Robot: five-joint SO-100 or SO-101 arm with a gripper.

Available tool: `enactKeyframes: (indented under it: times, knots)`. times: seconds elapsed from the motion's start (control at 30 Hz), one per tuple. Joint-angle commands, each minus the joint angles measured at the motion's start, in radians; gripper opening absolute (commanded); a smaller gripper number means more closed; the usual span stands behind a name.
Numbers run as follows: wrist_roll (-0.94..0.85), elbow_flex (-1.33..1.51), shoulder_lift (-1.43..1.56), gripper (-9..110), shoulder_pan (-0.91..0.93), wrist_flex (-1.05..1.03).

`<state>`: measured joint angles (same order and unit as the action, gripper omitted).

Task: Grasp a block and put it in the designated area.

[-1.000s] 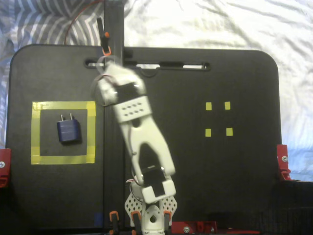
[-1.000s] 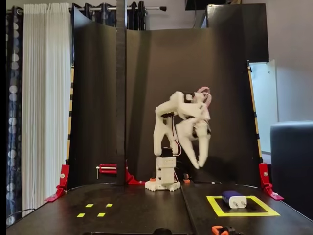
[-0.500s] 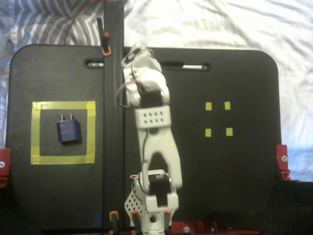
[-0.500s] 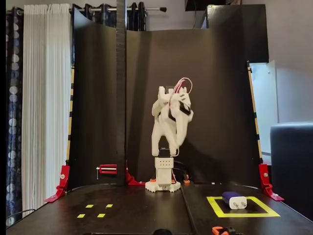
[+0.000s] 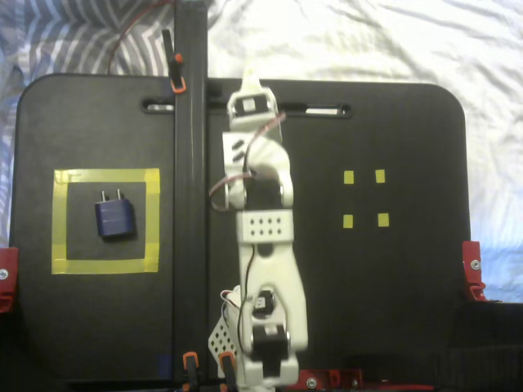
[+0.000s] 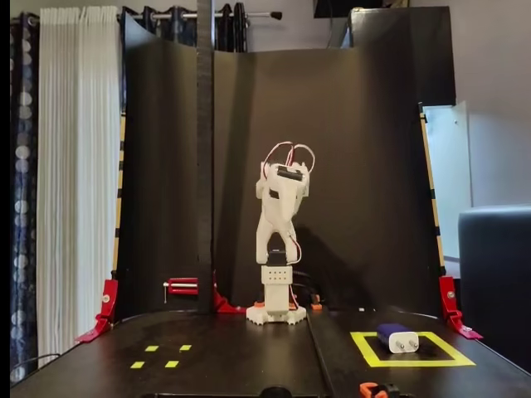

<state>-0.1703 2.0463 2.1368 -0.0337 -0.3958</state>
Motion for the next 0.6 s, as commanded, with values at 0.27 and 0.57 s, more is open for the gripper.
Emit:
enactKeyframes:
  times: [0.27,0.57]
  knots:
    - [0.132,0.250,0.233,0,0.018,0.169]
    - [0.130,0.523,0.472,0,0.012,0.219]
